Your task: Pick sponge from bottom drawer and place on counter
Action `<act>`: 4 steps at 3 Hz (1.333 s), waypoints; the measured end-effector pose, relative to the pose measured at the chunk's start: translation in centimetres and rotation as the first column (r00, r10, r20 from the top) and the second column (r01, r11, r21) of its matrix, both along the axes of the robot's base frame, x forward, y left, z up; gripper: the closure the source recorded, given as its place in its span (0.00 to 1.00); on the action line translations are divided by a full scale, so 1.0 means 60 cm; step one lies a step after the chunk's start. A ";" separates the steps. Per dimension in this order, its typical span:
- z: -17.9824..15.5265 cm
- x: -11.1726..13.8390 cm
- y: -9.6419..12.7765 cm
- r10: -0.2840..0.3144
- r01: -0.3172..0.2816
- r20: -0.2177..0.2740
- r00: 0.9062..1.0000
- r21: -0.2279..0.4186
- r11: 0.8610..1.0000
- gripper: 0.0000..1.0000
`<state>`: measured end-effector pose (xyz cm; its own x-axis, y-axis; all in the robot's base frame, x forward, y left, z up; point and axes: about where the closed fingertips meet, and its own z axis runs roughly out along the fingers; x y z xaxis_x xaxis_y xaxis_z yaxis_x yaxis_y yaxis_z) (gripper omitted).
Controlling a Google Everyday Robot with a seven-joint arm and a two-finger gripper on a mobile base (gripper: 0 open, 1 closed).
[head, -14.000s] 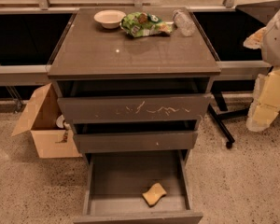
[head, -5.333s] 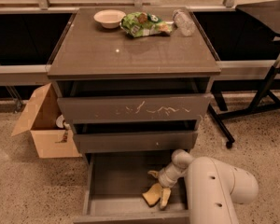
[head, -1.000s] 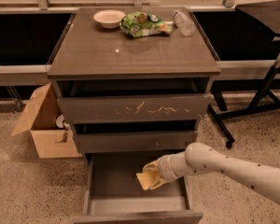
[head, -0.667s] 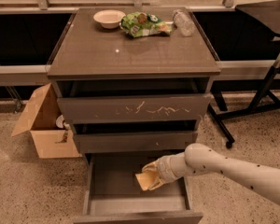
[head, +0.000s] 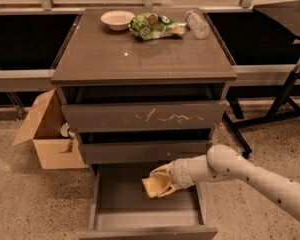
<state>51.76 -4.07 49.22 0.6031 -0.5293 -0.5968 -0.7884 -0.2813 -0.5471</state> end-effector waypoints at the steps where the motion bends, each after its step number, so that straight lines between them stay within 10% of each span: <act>1: 0.079 -0.013 -0.005 0.042 -0.044 0.025 0.999 0.091 0.995 1.00; 4: 0.183 -0.010 -0.037 0.015 -0.028 0.099 0.995 0.133 0.991 1.00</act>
Offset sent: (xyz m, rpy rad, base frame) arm -0.0143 -0.0428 0.1594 0.1349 -0.1605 0.0072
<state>51.18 -6.27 60.18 0.6723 -0.4347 -0.5992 -0.7239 -0.2171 -0.6548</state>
